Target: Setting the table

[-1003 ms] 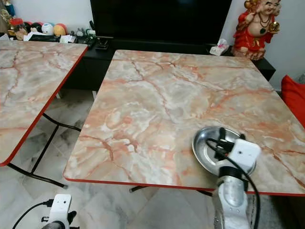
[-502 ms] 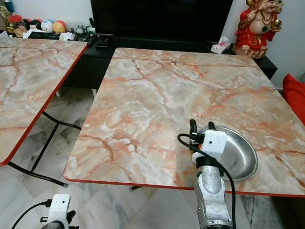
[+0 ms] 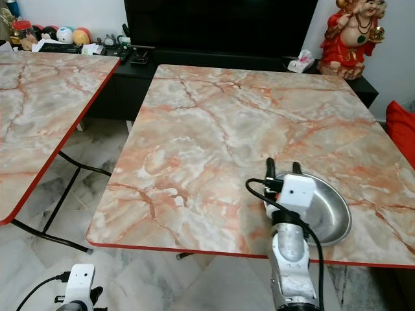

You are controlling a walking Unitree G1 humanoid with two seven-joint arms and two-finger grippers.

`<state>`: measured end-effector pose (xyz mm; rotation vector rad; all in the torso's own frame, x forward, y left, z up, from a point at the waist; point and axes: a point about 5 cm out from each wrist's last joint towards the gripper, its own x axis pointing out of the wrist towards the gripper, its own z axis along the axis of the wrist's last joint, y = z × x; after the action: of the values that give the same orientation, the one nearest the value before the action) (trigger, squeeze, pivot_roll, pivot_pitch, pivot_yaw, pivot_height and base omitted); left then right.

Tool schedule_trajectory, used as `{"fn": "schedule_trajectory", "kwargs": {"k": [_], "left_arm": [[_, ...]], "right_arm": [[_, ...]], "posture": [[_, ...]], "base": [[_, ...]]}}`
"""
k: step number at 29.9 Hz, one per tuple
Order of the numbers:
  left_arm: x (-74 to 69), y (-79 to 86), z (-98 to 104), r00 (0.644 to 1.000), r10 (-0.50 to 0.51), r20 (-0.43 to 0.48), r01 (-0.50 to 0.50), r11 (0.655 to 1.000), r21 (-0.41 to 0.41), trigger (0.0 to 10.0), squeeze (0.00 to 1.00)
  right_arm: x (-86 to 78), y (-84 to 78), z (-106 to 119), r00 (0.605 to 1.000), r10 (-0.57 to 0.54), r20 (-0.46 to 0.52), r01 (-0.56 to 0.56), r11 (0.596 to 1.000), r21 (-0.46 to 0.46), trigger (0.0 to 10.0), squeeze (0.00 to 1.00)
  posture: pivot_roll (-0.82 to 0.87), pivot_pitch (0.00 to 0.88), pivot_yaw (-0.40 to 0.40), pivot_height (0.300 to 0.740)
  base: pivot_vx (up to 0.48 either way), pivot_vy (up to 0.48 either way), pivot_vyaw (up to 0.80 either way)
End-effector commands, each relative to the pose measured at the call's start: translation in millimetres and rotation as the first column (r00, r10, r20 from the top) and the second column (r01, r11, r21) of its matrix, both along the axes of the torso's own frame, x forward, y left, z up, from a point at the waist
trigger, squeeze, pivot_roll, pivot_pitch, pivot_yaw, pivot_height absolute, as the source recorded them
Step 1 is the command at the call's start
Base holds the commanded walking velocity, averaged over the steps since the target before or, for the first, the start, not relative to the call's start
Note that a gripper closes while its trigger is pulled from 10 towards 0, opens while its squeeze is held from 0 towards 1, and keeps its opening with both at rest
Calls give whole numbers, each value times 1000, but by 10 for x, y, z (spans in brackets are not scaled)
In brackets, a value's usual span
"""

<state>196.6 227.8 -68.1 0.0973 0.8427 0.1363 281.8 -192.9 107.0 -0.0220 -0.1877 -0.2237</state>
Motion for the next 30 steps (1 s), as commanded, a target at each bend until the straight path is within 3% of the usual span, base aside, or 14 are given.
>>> {"fn": "schedule_trajectory", "kwargs": {"k": [1, 5, 11, 15, 30], "left_arm": [[-52, 23, -24, 1000, -18, -23, 18, 1000, 10, 10000, 0], [-59, 46, -22, 999, -23, -29, 24, 1000, 17, 10000, 0], [-63, 57, -22, 999, -35, -37, 36, 999, 26, 10000, 0], [-66, 61, -24, 999, -30, -38, 31, 999, 26, 10000, 0], [-44, 64, -12, 1000, -5, -28, 6, 1000, 21, 10000, 0]], "right_arm": [[-61, -111, 42, 999, -45, 13, 45, 999, -15, 10000, 0], [-150, -175, 38, 996, -86, 16, 86, 996, -25, 10000, 0], [-171, -108, 10, 996, -90, 11, 90, 996, -8, 10000, 0], [-85, 27, 65, 999, -49, 24, 49, 999, 11, 10000, 0], [-26, 123, 108, 999, -8, 33, 8, 1000, 18, 10000, 0]], "posture": [[70, 0, -36, 740], [54, 0, -19, 740], [55, 0, -14, 740], [71, 0, -22, 740], [102, 0, -30, 740]], "base": [[0, 0, 0], [0, 0, 0], [0, 0, 0], [0, 344, 0], [0, 358, 0]]}}
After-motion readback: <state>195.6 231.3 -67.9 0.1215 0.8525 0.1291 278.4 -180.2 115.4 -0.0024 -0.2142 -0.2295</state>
